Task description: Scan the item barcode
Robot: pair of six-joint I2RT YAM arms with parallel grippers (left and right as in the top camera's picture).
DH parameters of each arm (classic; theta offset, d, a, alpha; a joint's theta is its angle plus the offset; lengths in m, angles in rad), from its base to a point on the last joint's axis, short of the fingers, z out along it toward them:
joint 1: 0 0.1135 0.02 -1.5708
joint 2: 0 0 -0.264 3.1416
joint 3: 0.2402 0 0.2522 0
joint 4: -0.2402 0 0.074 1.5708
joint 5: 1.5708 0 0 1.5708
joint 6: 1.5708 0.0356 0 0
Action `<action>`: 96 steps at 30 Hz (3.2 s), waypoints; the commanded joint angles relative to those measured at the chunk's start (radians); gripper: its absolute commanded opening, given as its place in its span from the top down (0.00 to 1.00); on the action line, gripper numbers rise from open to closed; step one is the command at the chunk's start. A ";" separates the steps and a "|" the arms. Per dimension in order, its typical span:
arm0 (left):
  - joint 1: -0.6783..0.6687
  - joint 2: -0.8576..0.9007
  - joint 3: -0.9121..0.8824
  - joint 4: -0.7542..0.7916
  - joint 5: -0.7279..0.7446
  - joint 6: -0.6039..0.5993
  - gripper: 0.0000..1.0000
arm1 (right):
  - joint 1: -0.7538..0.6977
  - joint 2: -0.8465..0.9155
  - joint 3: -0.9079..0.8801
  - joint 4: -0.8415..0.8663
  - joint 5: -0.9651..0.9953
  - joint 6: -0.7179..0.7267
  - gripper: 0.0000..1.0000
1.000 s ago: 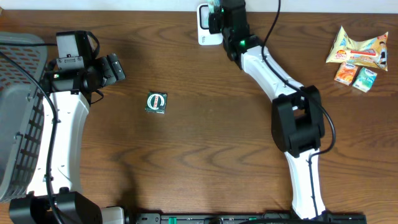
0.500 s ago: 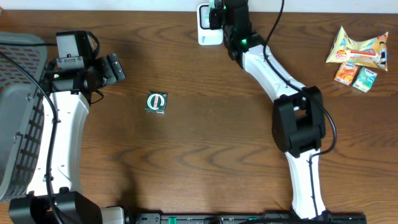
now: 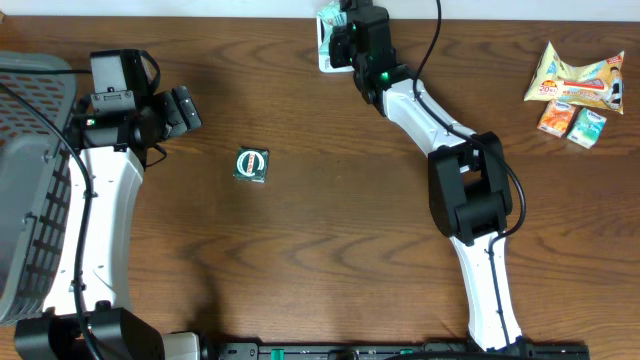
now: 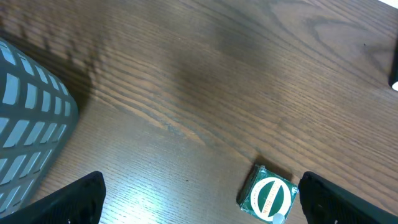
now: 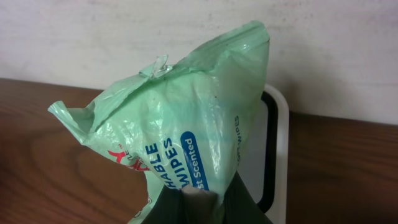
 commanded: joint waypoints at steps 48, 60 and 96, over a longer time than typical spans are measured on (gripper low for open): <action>0.003 0.005 -0.005 -0.003 -0.006 -0.008 0.02 | -0.196 -0.220 0.152 -0.588 0.504 -0.041 0.98; 0.003 0.005 -0.005 -0.003 -0.006 -0.008 0.02 | -0.533 -0.217 0.111 -1.019 0.616 0.361 0.99; 0.003 0.005 -0.005 -0.003 -0.006 -0.008 0.02 | -0.274 -0.217 -0.055 -0.816 -0.595 -0.004 0.01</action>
